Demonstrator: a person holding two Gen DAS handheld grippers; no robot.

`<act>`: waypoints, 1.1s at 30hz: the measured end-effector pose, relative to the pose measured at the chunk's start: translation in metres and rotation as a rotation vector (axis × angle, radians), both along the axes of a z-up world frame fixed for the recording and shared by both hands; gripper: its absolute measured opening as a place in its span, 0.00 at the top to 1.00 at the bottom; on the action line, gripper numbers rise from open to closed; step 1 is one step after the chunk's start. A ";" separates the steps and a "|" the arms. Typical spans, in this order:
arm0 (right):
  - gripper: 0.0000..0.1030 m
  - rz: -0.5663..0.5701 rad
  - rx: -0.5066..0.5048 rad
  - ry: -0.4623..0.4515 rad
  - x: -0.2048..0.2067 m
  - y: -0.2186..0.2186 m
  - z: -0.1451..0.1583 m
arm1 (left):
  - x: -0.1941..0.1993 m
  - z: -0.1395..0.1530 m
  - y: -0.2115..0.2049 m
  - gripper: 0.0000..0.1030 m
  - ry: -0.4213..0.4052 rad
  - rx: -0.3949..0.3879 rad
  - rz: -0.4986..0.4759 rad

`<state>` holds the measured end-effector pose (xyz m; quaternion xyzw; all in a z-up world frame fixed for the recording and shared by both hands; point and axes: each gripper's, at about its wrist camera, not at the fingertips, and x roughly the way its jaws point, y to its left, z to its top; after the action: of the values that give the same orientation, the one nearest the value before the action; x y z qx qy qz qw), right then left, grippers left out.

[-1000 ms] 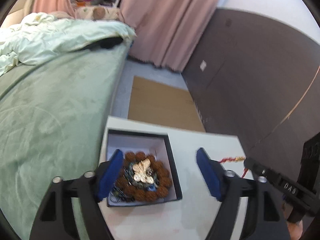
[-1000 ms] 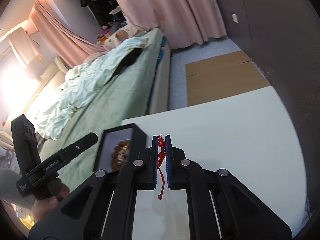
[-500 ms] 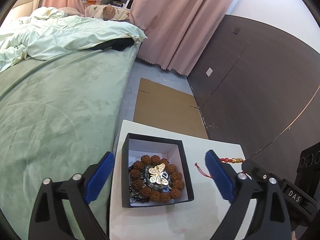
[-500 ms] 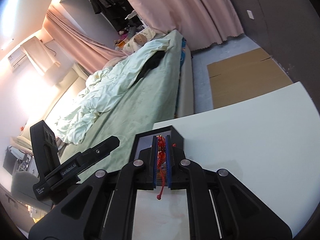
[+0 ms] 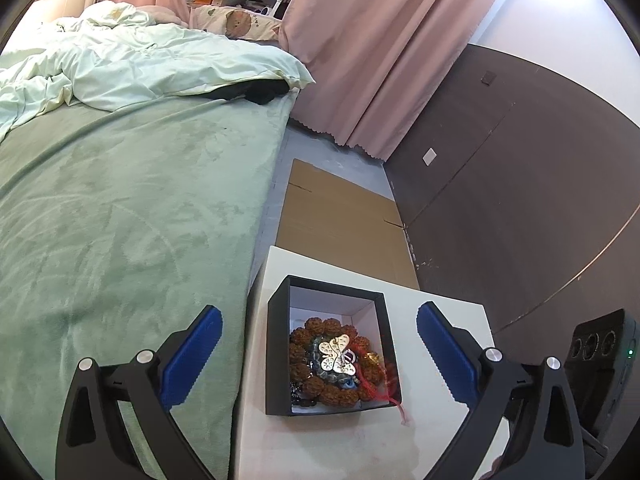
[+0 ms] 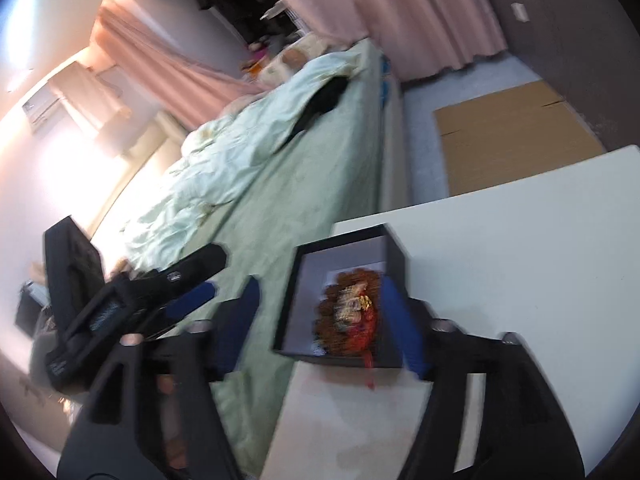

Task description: Organize jewelry

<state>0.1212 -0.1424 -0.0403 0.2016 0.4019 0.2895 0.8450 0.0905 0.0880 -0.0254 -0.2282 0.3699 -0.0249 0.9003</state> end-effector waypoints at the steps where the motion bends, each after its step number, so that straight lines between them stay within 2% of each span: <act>1: 0.28 -0.012 -0.007 -0.010 -0.001 -0.004 0.001 | 0.000 0.000 0.000 0.08 0.001 0.001 0.000; 9: 0.23 -0.033 -0.015 -0.017 -0.011 -0.027 0.010 | -0.007 0.001 -0.010 0.08 0.004 0.021 -0.020; 20: 0.20 -0.084 -0.068 -0.008 -0.027 -0.061 0.015 | -0.017 -0.001 -0.052 0.08 0.029 0.130 -0.126; 28: 0.06 -0.125 -0.139 -0.008 -0.042 -0.087 0.021 | -0.031 0.001 -0.078 0.08 0.024 0.196 -0.208; 31: 0.05 -0.164 -0.177 -0.005 -0.049 -0.097 0.020 | -0.038 0.004 -0.084 0.08 0.007 0.201 -0.228; 33: 0.05 -0.182 -0.151 0.028 -0.052 -0.108 0.019 | -0.043 0.007 -0.088 0.08 -0.002 0.206 -0.237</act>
<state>0.0694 -0.2502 -0.0217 0.1773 0.4143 0.1776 0.8748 0.0479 -0.0001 -0.0184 -0.0894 0.3939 -0.0932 0.9100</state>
